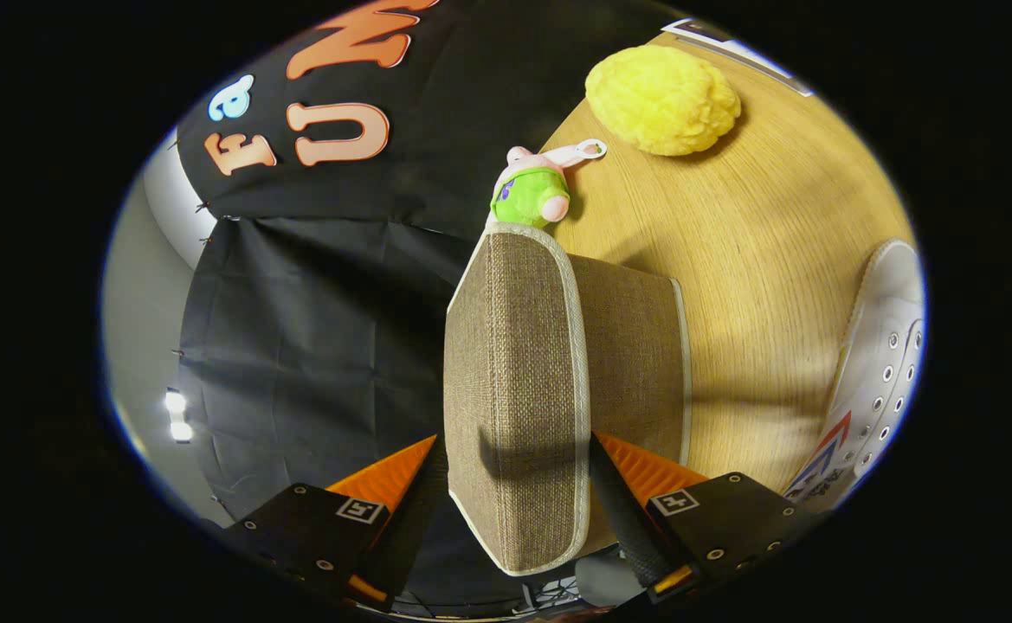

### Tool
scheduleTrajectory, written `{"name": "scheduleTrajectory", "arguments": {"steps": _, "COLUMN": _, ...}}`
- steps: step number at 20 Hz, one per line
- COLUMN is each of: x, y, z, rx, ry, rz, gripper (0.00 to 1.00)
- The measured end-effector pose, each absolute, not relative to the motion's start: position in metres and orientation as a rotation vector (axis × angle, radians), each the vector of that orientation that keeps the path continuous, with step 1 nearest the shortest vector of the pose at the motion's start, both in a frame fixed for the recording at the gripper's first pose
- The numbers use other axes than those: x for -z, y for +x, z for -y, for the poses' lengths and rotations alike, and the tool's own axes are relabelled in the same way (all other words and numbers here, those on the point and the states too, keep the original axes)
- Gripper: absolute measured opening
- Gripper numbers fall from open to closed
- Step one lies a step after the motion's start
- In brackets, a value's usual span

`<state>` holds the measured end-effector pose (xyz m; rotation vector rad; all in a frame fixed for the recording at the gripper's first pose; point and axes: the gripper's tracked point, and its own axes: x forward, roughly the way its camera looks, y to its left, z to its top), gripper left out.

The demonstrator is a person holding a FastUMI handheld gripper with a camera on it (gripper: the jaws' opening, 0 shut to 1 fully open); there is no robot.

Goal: Open the storage box then place both shoes into the box .Put the left shoe in first, then the right shoe, with the right side of both shoes facing outward in a uniform manner.

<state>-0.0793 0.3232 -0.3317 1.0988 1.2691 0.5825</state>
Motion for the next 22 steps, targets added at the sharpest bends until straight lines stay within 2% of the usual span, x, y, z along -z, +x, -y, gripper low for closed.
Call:
{"name": "scheduleTrajectory", "arguments": {"steps": 4, "x": 0.313, "y": -0.076, "z": -0.309, "rx": -0.604, "ry": 1.164, "rz": -1.240, "gripper": 0.94}}
{"name": "scheduleTrajectory", "arguments": {"steps": 7, "x": 0.294, "y": -0.078, "z": -0.307, "rx": -0.644, "ry": 1.178, "rz": -1.215, "gripper": 0.77}}
{"name": "scheduleTrajectory", "arguments": {"steps": 10, "x": 0.273, "y": -0.073, "z": -0.312, "rx": -0.697, "ry": 1.219, "rz": -1.172, "gripper": 0.68}}
{"name": "scheduleTrajectory", "arguments": {"steps": 11, "x": 0.275, "y": -0.071, "z": -0.313, "rx": -0.681, "ry": 1.193, "rz": -1.163, "gripper": 0.54}}
{"name": "scheduleTrajectory", "arguments": {"steps": 13, "x": 0.292, "y": -0.073, "z": -0.318, "rx": -0.654, "ry": 1.099, "rz": -1.166, "gripper": 0.36}}
{"name": "scheduleTrajectory", "arguments": {"steps": 17, "x": 0.319, "y": -0.077, "z": -0.325, "rx": -0.586, "ry": 1.027, "rz": -1.237, "gripper": 0.27}}
{"name": "scheduleTrajectory", "arguments": {"steps": 21, "x": 0.324, "y": -0.079, "z": -0.328, "rx": -0.549, "ry": 1.020, "rz": -1.274, "gripper": 0.25}}
{"name": "scheduleTrajectory", "arguments": {"steps": 22, "x": 0.318, "y": -0.082, "z": -0.330, "rx": -0.552, "ry": 1.038, "rz": -1.279, "gripper": 0.18}}
